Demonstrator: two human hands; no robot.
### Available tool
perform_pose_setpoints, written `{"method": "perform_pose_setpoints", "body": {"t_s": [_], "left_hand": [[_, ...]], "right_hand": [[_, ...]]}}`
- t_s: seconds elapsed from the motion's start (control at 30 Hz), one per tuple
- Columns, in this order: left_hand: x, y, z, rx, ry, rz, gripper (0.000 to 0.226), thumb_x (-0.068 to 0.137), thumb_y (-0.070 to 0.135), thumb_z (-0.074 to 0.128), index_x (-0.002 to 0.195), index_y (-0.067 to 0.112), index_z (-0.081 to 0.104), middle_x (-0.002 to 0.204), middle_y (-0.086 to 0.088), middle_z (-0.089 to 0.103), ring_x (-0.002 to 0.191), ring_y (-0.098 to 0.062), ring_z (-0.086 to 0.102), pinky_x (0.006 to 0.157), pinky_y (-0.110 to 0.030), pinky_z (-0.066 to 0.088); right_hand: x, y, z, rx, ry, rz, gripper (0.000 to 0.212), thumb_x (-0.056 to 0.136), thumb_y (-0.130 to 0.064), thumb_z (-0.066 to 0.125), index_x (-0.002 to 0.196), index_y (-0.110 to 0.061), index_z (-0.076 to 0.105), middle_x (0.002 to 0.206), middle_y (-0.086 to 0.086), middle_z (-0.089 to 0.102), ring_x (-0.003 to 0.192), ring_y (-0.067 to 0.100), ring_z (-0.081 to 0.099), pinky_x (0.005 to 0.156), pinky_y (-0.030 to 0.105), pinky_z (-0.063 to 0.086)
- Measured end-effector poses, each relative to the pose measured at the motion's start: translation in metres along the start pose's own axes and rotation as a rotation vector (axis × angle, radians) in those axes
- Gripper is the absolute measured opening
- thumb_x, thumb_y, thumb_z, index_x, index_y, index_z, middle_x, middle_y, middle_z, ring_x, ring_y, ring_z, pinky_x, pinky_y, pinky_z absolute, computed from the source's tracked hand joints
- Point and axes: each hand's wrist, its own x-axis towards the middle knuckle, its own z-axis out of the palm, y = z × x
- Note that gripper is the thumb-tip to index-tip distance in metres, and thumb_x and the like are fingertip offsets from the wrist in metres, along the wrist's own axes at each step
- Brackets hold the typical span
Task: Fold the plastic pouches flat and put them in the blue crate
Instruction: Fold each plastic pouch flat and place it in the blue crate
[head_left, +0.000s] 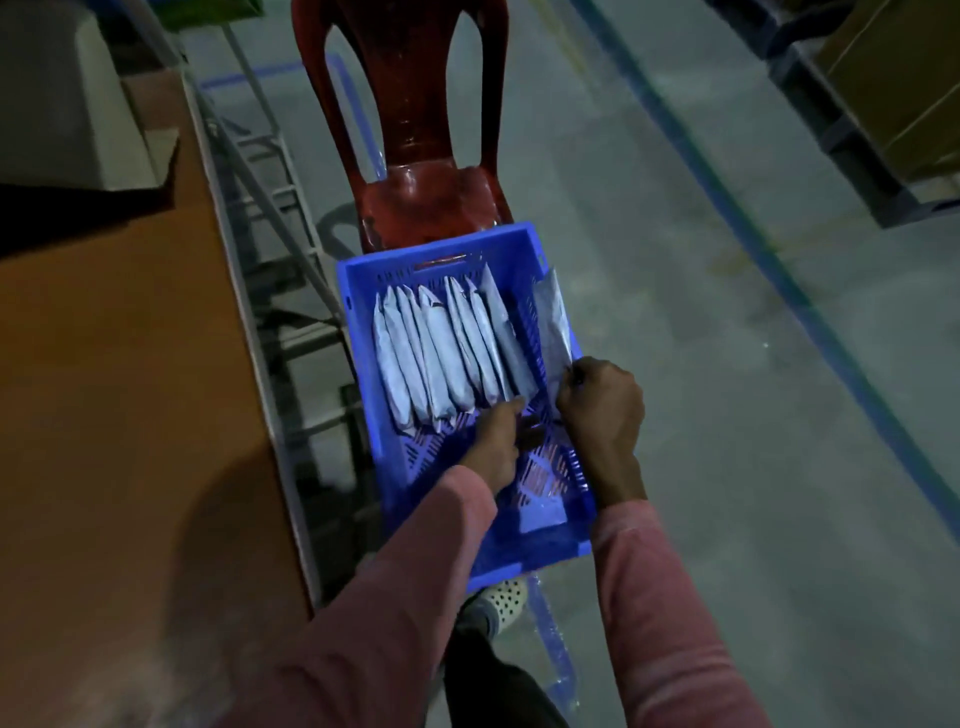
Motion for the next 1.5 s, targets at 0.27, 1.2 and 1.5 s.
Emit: {"method": "perform_pose_setpoints", "body": {"t_s": [0.27,1.2,1.5], "left_hand": [[0.051,0.014,0.017,-0.398,0.030,-0.133,0.059,0.106,0.013,0.029,0.054,0.005,0.056,0.043,-0.008,0.054,0.033,-0.016,0.052,0.037,-0.022,0.046],[0.078,0.025,-0.013,-0.184,0.049,-0.190,0.033,0.095,0.002,0.032,0.077,0.007,0.059,0.061,-0.008,0.060,0.038,-0.017,0.056,0.041,-0.019,0.048],[0.072,0.022,-0.011,-0.183,0.008,-0.215,0.039,0.096,0.005,0.030,0.074,0.012,0.061,0.071,-0.004,0.061,0.061,-0.017,0.056,0.058,-0.027,0.051]], "right_hand": [[0.063,-0.034,0.039,-0.119,-0.130,-0.153,0.019,0.088,-0.005,0.052,0.095,0.002,0.068,0.099,0.026,0.068,0.093,0.046,0.065,0.076,0.047,0.050],[0.094,-0.044,0.148,-0.136,-0.194,-0.159,0.020,0.096,0.001,0.044,0.103,-0.001,0.063,0.098,0.019,0.071,0.089,0.037,0.071,0.070,0.041,0.054],[0.097,-0.039,0.158,-0.188,-0.157,-0.091,0.014,0.092,-0.014,0.054,0.104,-0.011,0.061,0.094,0.015,0.073,0.085,0.034,0.072,0.065,0.037,0.053]]}}
